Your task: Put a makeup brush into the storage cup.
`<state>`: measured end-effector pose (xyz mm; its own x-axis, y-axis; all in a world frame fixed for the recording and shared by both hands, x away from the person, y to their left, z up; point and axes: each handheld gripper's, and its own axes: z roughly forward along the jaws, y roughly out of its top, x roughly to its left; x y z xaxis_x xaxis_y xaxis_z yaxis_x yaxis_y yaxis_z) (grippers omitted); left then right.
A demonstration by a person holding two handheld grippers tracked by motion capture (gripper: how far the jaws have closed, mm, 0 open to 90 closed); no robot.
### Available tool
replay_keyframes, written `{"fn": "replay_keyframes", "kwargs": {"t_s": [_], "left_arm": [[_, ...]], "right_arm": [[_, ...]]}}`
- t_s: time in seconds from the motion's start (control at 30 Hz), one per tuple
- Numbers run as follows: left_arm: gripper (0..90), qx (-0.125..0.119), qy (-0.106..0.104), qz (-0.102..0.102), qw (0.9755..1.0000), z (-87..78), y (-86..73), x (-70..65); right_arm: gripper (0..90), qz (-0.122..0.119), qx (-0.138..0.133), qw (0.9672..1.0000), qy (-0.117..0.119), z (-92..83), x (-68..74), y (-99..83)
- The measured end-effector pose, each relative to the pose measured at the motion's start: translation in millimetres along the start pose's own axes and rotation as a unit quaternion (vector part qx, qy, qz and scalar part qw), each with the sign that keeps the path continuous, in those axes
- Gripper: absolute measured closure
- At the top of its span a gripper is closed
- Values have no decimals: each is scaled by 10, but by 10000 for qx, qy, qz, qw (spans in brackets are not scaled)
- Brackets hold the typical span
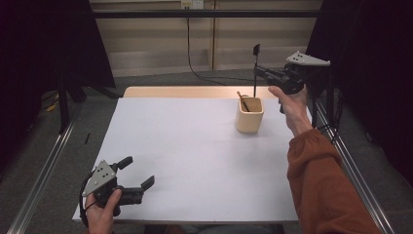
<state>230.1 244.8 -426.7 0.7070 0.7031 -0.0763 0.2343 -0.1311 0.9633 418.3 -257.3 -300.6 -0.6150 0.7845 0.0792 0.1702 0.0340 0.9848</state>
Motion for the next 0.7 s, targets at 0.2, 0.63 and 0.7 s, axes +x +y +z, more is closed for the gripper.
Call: {"fn": "replay_keyframes", "kwargs": {"t_s": [0.2, 0.63, 0.7], "left_arm": [[15, -13, 18, -20, 10000, -2, 1, 3], [17, -10, 26, 6, 10000, -8, 0, -1], [16, -14, 19, 5, 10000, -7, 1, -3]], "right_arm": [[860, 81, -2, 9997, -226, 43, -144, -13], [860, 121, 134, 9997, -179, 67, -141, -211], [860, 136, 153, 9996, -183, 72, -145, -246]]}}
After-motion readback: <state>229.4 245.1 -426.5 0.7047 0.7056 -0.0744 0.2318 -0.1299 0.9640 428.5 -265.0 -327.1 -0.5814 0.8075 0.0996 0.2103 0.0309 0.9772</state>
